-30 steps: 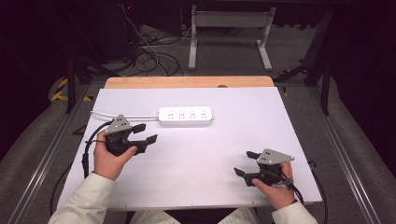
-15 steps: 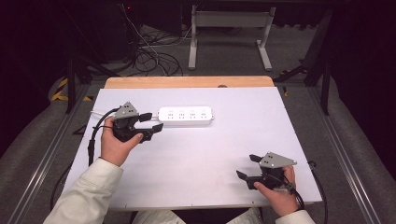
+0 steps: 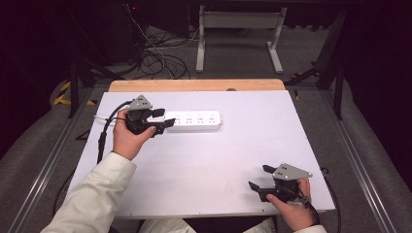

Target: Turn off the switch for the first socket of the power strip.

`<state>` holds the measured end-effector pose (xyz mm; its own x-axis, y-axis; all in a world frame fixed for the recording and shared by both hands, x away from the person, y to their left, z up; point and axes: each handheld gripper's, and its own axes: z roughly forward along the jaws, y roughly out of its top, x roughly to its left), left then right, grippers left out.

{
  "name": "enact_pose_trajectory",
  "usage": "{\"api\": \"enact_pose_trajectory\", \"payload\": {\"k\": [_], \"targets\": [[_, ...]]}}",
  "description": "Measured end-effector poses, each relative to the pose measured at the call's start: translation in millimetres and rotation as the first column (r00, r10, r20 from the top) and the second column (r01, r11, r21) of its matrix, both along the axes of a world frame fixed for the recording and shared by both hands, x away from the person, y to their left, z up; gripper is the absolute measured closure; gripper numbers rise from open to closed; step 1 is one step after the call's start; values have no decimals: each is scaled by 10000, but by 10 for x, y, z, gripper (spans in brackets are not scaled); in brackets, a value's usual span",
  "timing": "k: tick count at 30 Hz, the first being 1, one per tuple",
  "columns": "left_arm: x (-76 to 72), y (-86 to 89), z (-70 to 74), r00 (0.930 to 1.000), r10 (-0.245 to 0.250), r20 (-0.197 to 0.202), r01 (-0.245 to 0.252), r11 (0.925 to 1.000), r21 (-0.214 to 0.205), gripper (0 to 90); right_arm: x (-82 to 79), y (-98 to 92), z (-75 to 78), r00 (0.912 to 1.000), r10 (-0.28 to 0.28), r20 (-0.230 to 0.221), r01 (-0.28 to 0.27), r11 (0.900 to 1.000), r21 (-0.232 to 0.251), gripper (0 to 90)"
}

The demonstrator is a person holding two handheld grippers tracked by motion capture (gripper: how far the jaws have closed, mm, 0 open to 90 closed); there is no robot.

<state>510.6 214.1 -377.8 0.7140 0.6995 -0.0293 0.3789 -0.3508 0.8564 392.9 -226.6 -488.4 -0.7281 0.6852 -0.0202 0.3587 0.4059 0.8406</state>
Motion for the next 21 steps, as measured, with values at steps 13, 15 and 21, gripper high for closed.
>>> {"api": "enact_pose_trajectory", "payload": {"k": [13,15,21], "targets": [[289,-94,-29,9985,458,-308,-465,9987,-212,444,7,18,-4,9999,117,-34,-116,9999,35,215],[332,-102,-43,9980,555,-299,-566,9977,-362,446,9,20,-3,9999,134,-34,-134,9999,37,215],[422,-110,-90,9971,706,-279,-725,9947,-725,479,20,22,-4,9999,159,-40,-159,9999,56,215]]}}
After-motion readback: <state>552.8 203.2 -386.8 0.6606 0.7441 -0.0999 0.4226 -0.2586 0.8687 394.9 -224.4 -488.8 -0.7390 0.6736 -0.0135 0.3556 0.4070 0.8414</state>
